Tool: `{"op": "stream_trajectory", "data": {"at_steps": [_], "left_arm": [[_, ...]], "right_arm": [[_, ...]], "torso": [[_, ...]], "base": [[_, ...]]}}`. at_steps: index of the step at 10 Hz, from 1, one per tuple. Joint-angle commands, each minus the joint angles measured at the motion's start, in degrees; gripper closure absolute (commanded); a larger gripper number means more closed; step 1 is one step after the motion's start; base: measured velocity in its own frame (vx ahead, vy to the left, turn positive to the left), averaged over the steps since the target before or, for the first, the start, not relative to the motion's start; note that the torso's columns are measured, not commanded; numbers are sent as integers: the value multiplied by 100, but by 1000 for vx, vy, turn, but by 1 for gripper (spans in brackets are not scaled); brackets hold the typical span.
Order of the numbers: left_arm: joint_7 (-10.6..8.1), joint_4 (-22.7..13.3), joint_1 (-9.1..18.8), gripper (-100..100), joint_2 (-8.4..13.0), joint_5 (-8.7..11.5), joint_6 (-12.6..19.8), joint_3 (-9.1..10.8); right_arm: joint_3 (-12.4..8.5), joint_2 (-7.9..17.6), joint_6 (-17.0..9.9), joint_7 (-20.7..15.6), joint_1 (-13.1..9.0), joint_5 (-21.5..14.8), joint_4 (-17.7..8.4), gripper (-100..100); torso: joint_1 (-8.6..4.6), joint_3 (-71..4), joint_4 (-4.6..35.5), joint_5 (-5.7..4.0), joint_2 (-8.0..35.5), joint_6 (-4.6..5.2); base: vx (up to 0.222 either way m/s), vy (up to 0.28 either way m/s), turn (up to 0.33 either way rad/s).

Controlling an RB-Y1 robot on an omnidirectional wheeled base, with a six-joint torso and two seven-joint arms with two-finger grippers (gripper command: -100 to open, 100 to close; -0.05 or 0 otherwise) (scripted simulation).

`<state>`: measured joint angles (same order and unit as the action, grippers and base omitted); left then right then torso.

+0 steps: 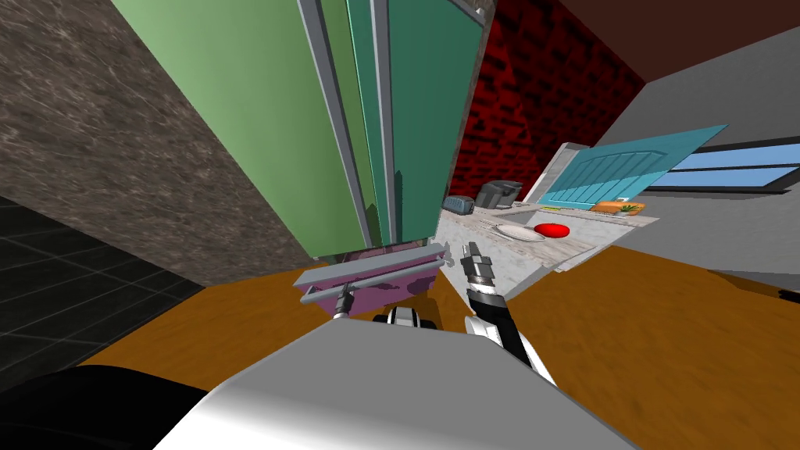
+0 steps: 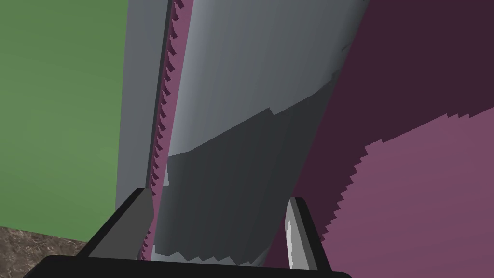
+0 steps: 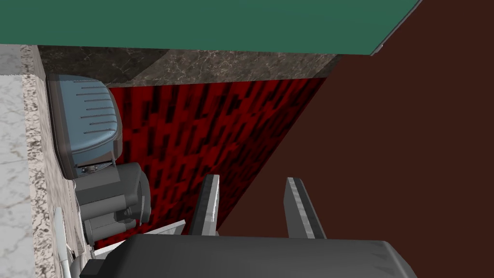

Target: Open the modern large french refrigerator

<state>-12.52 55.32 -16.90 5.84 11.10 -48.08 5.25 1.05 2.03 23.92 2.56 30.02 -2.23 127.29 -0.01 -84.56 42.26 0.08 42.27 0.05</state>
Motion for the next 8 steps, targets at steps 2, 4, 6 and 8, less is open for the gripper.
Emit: {"op": "stream_trajectory", "data": {"at_steps": [2, 4, 6, 8], "left_arm": [[-23, 48, -104, 100, -2, -16, -21, -42], [-47, 104, -188, 100, -2, -29, -55, -81], [-44, 128, -187, 100, 11, -33, -55, -83], [-131, 454, -307, -100, 167, 18, 223, -46]], "right_arm": [[-1, 1, 0, 0, 1, 0, 0, 0], [0, 0, 0, 0, 0, 0, 0, 0], [0, 0, 0, 0, 0, 0, 0, 0], [0, 0, 0, 0, 1, 0, 0, 0]], "torso": [[13, -10, -3, -3, -10, -5], [6, 9, -1, -1, 18, -8], [3, 5, 0, 0, 8, -8], [1, -8, -3, -2, -6, -3]], "base": [[-125, -40, 11], [-187, -56, 9], [-143, -70, 14], [-128, -73, 7]]}}
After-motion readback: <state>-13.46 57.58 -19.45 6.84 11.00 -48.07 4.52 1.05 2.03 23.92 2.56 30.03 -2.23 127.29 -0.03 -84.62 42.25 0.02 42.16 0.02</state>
